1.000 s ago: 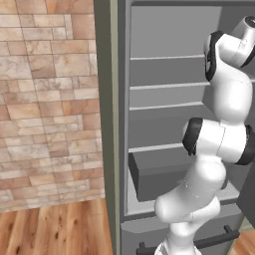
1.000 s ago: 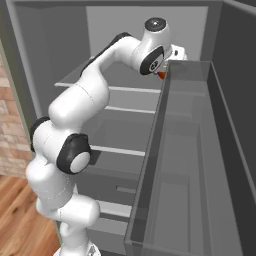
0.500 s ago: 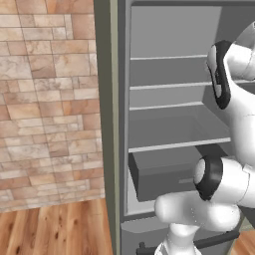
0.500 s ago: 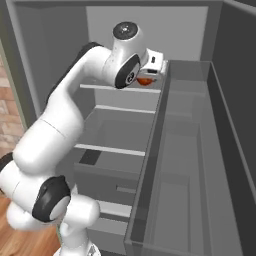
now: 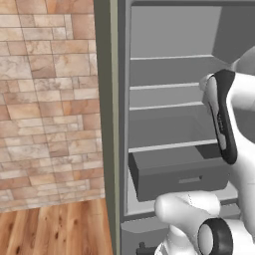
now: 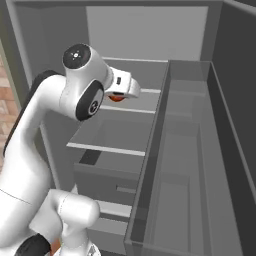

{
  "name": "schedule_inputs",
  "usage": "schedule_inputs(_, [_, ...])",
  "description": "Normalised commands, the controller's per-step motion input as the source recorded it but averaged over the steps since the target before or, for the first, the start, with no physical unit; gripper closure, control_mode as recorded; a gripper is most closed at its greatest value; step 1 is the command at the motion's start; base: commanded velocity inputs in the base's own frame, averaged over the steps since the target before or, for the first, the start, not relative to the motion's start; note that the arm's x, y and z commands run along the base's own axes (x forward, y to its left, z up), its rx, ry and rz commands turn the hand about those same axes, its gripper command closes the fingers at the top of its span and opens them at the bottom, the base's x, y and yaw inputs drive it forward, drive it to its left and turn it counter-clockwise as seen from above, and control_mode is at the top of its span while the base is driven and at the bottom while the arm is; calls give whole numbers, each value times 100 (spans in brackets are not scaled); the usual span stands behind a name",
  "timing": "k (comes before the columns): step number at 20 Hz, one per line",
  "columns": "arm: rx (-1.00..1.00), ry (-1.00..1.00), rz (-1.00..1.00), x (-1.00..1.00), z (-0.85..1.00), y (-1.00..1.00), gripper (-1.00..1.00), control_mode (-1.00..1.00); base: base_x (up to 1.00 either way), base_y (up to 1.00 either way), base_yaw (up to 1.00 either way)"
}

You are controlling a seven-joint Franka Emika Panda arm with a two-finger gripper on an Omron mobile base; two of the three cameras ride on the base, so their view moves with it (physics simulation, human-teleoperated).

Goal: Gather the tomato and lemon from the fridge and place them on a tray on the dining counter. Then gather the steaks from the fridge and place them on the other tray.

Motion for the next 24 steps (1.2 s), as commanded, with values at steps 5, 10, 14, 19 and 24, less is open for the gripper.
schedule_inputs(5, [0,0,0,-100,-6,60,100,-100,0,0,0])
schedule_inputs(10, [0,0,0,-100,-16,55,100,-100,0,0,0])
schedule_inputs(14, [0,0,0,-100,-24,54,100,-100,0,0,0])
schedule_inputs(19, [0,0,0,-88,-31,39,100,-100,0,0,0])
schedule_inputs(24, [0,0,1,-10,-3,16,100,-100,0,0,0])
